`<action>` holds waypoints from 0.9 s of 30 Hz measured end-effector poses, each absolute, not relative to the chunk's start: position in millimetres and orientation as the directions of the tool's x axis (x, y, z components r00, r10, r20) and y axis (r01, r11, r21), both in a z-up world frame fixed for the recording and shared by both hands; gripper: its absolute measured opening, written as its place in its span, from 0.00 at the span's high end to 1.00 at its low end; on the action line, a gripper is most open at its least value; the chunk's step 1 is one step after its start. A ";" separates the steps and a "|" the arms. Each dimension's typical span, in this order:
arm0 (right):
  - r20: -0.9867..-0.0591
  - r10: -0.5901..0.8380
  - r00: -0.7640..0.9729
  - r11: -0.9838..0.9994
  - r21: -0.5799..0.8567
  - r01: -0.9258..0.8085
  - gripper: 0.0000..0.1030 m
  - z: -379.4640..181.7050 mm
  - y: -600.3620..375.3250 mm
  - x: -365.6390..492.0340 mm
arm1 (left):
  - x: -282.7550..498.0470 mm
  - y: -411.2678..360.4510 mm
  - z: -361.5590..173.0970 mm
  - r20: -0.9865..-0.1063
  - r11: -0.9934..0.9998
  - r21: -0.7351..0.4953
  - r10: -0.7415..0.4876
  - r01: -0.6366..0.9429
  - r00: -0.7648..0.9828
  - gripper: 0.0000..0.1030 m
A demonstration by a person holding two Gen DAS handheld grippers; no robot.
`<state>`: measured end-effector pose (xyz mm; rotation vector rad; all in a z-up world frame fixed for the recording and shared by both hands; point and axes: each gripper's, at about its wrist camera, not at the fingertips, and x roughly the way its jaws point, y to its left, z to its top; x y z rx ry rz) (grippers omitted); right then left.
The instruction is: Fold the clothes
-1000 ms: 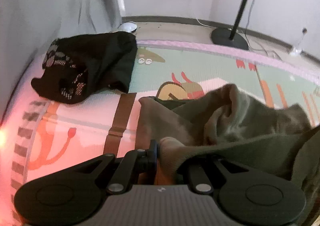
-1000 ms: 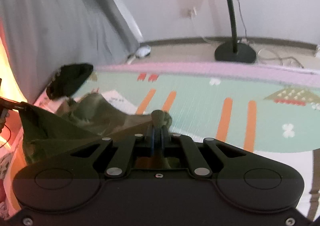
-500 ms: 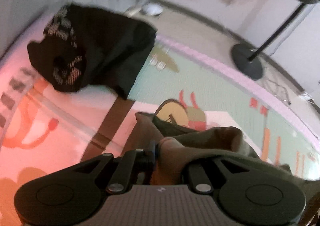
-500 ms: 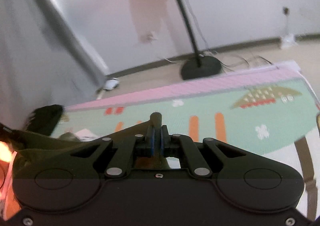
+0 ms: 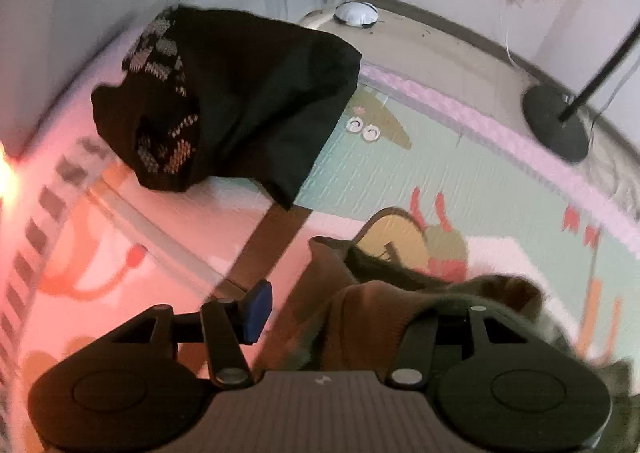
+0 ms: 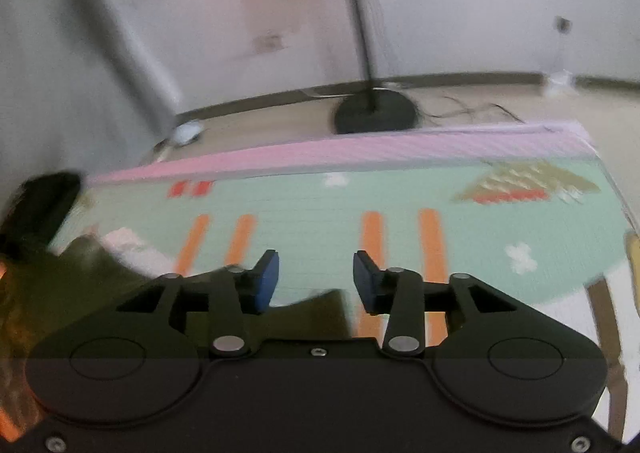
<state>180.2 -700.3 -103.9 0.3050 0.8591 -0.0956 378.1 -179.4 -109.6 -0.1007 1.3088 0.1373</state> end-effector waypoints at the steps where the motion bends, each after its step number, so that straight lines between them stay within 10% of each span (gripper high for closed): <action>1: -0.750 0.093 0.655 0.954 0.255 0.155 0.62 -100.0 -693.1 184.5 | 379.9 -177.2 -108.8 -0.968 0.984 -0.017 0.028 -0.177 0.249 0.47; 10: -0.772 0.422 0.475 0.896 0.274 -0.349 0.58 -94.7 -580.5 235.5 | 380.4 -159.8 -110.6 -0.983 0.945 -0.100 -0.046 -0.313 0.176 0.47; 27: -0.768 0.529 0.361 0.696 0.149 -0.703 0.62 -114.3 -397.0 311.1 | 356.5 -225.8 -73.3 -0.944 0.980 0.073 0.009 0.183 0.328 0.39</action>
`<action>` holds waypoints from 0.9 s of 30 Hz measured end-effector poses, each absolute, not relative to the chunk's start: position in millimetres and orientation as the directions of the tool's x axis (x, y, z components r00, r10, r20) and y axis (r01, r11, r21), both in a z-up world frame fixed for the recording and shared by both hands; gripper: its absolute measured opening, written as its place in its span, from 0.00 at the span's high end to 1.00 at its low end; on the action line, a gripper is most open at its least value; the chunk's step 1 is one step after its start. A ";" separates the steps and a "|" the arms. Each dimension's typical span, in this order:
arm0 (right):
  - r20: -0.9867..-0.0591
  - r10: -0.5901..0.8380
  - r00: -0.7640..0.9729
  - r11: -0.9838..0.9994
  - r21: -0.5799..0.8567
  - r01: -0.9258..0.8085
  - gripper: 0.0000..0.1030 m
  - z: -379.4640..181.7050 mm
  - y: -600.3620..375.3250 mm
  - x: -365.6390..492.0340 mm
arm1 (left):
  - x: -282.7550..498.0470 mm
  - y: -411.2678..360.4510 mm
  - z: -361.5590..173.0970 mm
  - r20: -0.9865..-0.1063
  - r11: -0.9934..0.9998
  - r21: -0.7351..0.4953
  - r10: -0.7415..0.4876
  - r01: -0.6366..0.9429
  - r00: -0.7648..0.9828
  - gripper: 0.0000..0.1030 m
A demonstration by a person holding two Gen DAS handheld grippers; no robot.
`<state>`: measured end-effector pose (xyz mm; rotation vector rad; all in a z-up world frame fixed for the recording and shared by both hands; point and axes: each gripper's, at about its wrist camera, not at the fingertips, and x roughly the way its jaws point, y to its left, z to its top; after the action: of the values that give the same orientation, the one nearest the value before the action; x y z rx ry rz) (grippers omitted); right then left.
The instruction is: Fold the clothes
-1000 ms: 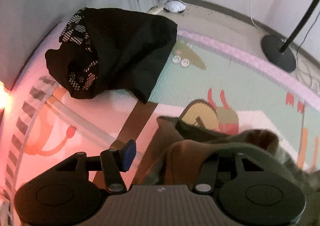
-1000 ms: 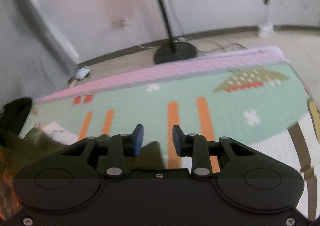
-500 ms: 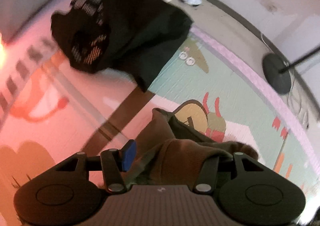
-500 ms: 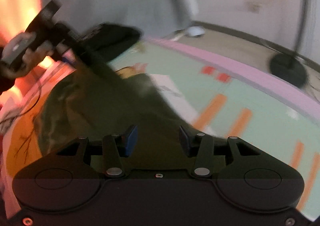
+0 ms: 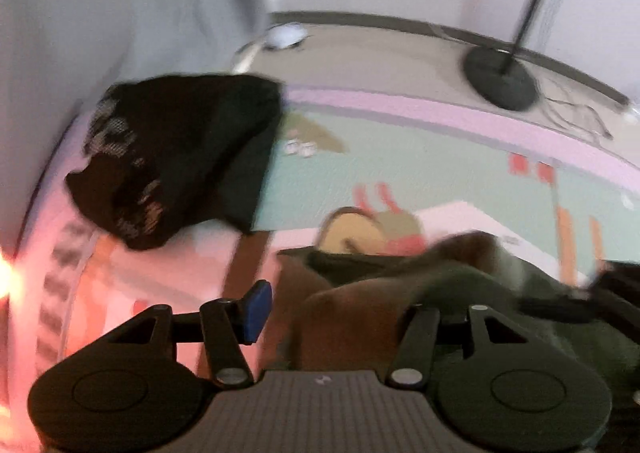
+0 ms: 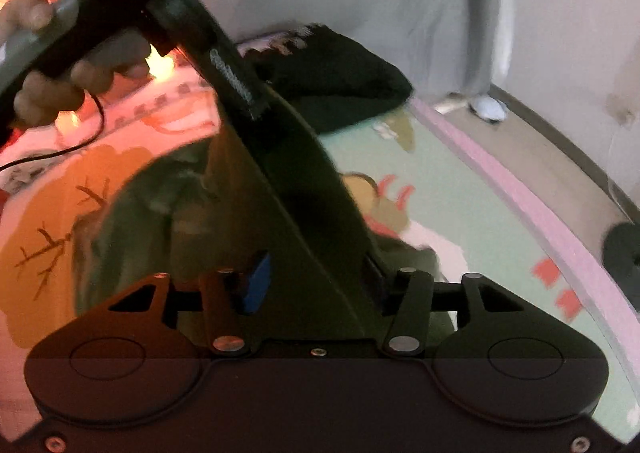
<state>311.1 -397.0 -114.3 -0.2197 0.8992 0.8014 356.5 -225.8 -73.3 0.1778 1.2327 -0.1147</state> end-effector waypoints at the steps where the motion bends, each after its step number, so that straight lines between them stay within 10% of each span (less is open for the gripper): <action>1: -0.760 0.544 0.355 0.687 0.161 -0.709 0.72 -114.1 -393.3 312.6 | 352.4 -231.4 -68.9 -0.937 0.975 0.052 -0.027 0.214 0.349 0.30; 3: -0.757 0.557 0.340 0.658 0.153 -0.737 0.95 -115.1 -385.2 311.1 | 344.8 -242.7 -58.4 -0.908 0.966 0.073 -0.038 0.246 0.418 0.16; 11: -0.777 0.514 0.362 0.707 0.146 -0.692 1.00 -123.8 -389.0 319.6 | 342.7 -250.9 -53.6 -0.883 0.958 0.144 0.012 0.247 0.470 0.07; 17: -0.814 0.477 0.331 0.731 0.158 -0.664 0.69 -123.4 -421.9 318.7 | 337.3 -229.7 -70.1 -0.895 0.962 0.093 -0.032 0.256 0.444 0.08; 27: -0.848 0.483 0.218 0.699 0.223 -0.680 0.65 -137.7 -451.9 319.5 | 287.8 -223.4 -102.4 -0.908 0.913 -0.010 -0.179 0.409 0.379 0.08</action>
<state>319.5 -451.9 -137.7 -0.2131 1.0832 0.8130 287.8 -223.4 -102.4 0.2311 1.1221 -0.3799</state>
